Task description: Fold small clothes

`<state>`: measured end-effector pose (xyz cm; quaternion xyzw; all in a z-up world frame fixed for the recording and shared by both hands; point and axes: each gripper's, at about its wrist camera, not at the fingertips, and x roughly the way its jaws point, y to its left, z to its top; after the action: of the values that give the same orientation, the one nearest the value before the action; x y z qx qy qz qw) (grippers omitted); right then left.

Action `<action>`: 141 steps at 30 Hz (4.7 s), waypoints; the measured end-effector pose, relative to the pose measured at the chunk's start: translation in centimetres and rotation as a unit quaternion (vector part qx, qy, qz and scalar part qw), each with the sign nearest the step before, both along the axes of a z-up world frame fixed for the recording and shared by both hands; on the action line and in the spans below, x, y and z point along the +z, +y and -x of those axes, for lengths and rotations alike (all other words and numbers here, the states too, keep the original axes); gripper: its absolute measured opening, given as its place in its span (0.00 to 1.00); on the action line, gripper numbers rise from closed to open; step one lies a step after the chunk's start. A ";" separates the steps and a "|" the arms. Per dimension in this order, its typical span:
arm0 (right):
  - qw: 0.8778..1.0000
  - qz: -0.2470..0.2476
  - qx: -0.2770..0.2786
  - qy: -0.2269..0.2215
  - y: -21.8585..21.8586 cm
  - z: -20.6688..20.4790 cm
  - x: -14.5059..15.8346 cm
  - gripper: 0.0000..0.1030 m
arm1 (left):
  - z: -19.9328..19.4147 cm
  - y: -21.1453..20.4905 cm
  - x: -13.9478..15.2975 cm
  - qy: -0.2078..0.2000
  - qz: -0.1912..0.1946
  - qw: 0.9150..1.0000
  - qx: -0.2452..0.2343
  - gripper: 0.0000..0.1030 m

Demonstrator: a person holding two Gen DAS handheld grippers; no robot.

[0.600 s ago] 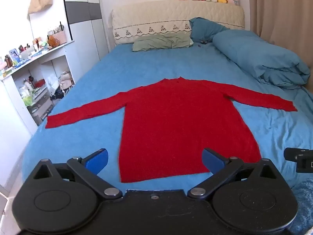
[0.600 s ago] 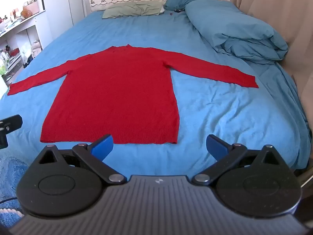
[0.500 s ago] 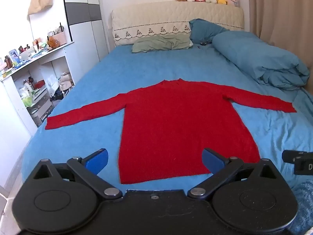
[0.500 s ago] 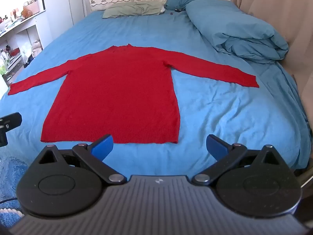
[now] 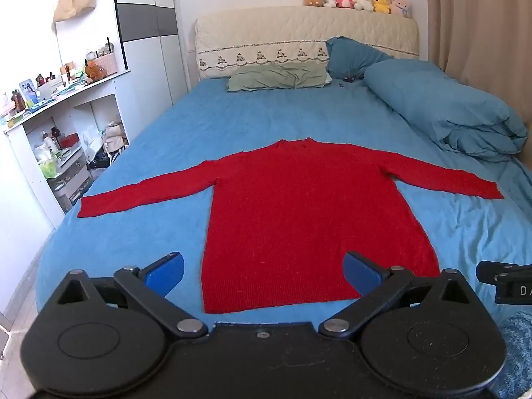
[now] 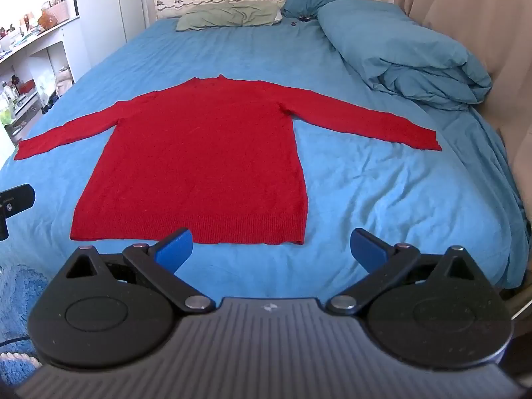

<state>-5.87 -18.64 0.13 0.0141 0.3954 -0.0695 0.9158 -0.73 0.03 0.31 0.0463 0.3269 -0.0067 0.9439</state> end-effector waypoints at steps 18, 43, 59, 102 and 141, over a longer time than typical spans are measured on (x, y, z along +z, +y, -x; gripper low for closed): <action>1.000 -0.001 0.001 0.000 0.2 0.0 0.3 1.00 | 0.2 -0.3 0.4 -0.005 0.001 1.000 -0.004 1.00; 1.000 -0.003 -0.001 -0.005 0.3 0.7 0.6 1.00 | 0.6 -0.1 0.7 -0.008 0.008 1.000 -0.004 1.00; 1.000 -0.003 0.002 -0.007 0.7 0.5 0.9 1.00 | 1.1 0.2 0.9 -0.014 0.015 1.000 -0.003 1.00; 0.989 -0.039 -0.122 -0.067 -12.7 -13.5 1.6 1.00 | -21.3 -7.4 2.9 -0.041 0.066 0.996 -0.047 1.00; 0.925 -0.143 -0.316 -0.154 -33.7 -36.4 -17.6 0.22 | -41.5 -0.1 -17.6 0.094 0.092 0.987 0.093 1.00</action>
<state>30.57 -52.39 -17.46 0.2798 0.2307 -0.2951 0.8840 40.77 -0.06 -17.26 -0.0723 0.4151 0.0470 0.9057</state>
